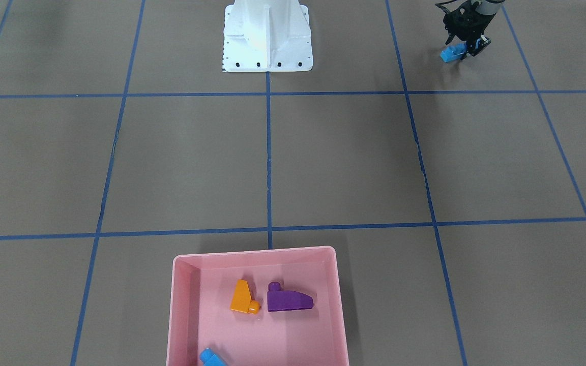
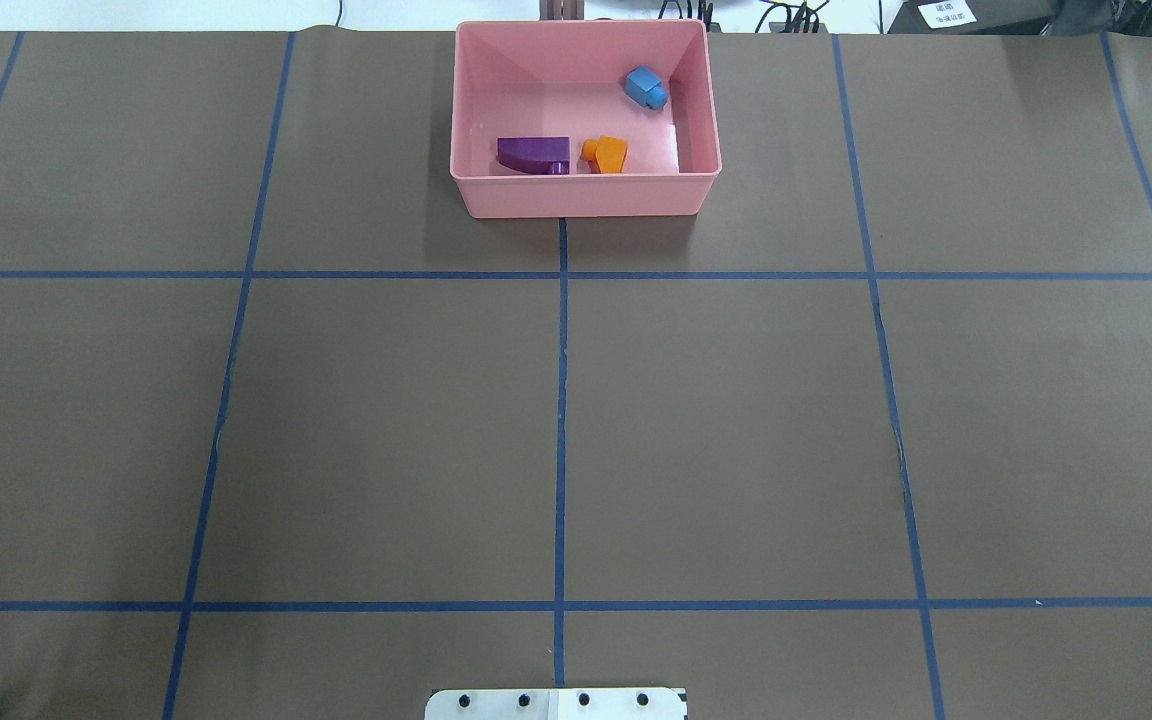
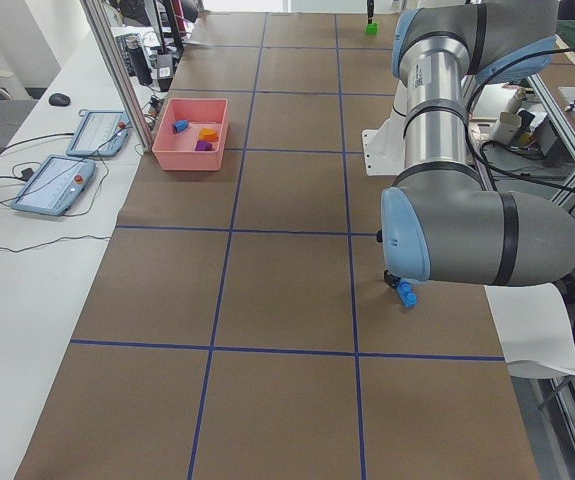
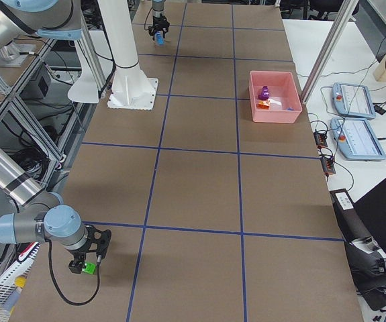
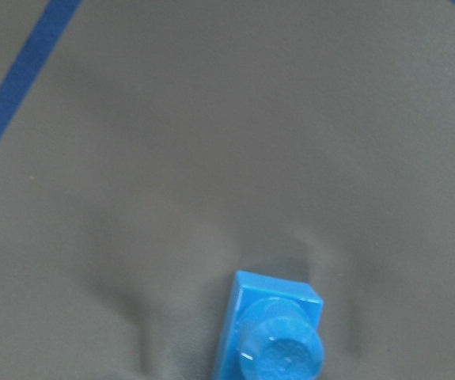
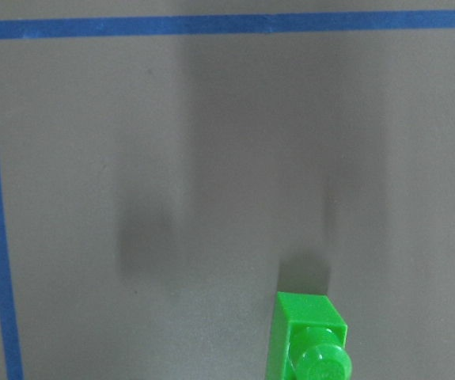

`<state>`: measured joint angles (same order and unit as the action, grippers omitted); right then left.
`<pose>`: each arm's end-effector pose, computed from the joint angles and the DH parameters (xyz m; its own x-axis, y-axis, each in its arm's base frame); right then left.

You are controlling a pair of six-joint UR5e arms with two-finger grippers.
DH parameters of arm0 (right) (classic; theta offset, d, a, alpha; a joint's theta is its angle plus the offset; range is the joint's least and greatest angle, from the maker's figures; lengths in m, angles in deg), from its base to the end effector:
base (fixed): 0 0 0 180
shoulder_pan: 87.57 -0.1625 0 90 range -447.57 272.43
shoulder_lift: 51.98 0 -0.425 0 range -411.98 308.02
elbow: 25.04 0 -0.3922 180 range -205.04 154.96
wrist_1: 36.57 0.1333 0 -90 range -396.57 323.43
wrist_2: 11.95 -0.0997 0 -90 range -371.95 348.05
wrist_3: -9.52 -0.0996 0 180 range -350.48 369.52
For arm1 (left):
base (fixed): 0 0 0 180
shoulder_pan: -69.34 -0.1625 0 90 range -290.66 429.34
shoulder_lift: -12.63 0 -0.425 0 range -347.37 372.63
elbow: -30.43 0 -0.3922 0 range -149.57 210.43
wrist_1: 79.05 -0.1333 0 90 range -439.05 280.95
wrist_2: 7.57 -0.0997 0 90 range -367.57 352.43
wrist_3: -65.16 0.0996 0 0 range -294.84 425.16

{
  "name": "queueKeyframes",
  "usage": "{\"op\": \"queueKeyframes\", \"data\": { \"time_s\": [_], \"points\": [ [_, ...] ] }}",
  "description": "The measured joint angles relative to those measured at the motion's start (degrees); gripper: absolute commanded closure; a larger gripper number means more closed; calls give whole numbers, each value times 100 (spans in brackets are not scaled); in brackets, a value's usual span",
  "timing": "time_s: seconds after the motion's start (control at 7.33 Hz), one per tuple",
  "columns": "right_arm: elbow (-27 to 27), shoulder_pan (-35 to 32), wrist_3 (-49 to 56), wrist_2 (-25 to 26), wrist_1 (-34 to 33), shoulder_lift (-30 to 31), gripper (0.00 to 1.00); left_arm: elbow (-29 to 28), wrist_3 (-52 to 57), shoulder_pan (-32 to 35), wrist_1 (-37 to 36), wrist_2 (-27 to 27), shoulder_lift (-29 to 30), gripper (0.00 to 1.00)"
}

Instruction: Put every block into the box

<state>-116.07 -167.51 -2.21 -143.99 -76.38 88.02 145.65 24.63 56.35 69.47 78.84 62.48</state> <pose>0.0598 -0.0443 0.8034 0.7491 0.0594 0.6598 0.0228 0.9931 -0.1153 0.2708 -0.0807 0.5917 0.3201 0.8523 -0.4136 -0.6549 0.5145 0.5535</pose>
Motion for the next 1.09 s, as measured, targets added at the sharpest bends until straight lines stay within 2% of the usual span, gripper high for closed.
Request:
{"op": "queueKeyframes", "data": {
  "time_s": [0.27, 0.68, 1.09],
  "points": [
    [86, -10, -5, 34, -5, -13, 0, 62, -16, 0, 15, 2, -28, 100],
    [634, -13, -48, 15, -11, -419, 0, 524, -32, 262, 123, 166, -150, 100],
    [1019, -13, -82, -85, -26, -613, 0, 942, -7, 1191, 164, 1031, 1, 100]
  ]
}}
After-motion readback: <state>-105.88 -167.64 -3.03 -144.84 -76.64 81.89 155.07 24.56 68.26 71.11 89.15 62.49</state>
